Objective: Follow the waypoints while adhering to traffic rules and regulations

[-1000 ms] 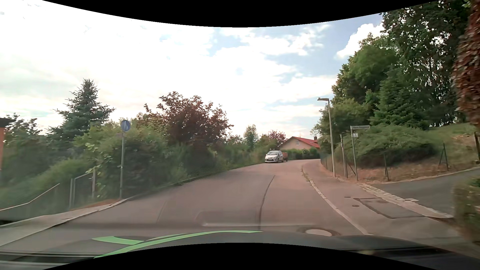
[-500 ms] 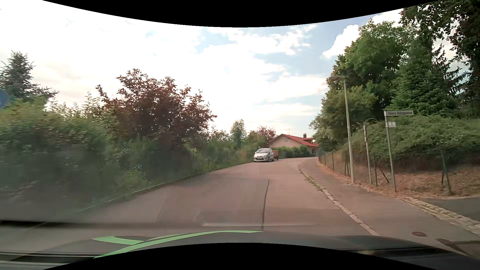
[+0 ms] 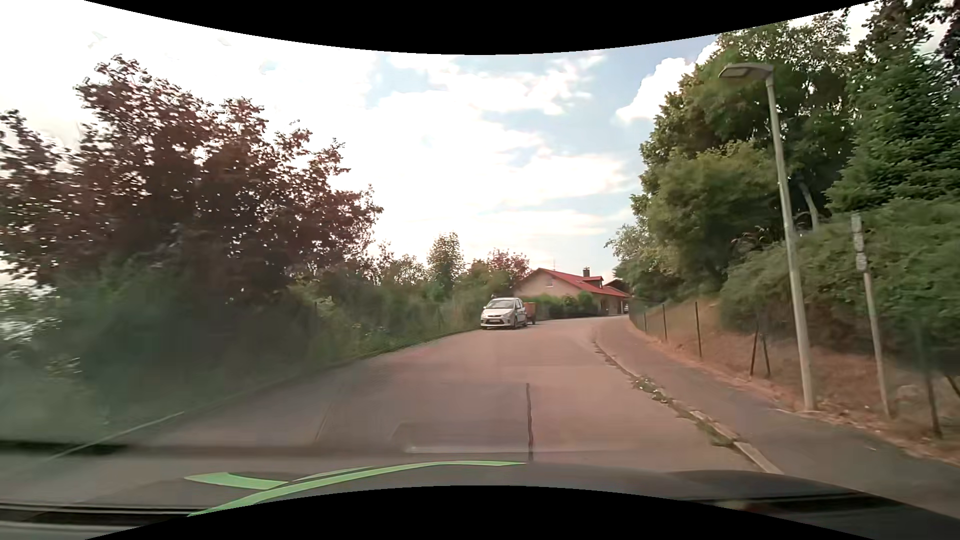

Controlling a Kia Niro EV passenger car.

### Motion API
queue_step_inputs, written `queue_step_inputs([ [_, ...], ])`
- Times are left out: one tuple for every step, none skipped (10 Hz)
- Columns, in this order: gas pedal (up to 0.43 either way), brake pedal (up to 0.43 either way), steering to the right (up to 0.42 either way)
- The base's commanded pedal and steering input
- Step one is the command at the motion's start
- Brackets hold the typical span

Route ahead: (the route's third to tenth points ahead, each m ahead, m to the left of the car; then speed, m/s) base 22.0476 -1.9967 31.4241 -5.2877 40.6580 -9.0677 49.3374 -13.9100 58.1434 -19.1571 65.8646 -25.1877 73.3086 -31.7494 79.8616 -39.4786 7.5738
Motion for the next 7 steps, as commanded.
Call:
queue_step_inputs([
  [0.157,0.000,0.070],
  [0.157,0.000,0.066],
  [0.157,0.000,0.063],
  [0.157,0.000,0.061],
  [0.157,0.000,0.061],
  [0.157,0.000,0.059],
  [0.157,0.000,0.054],
])
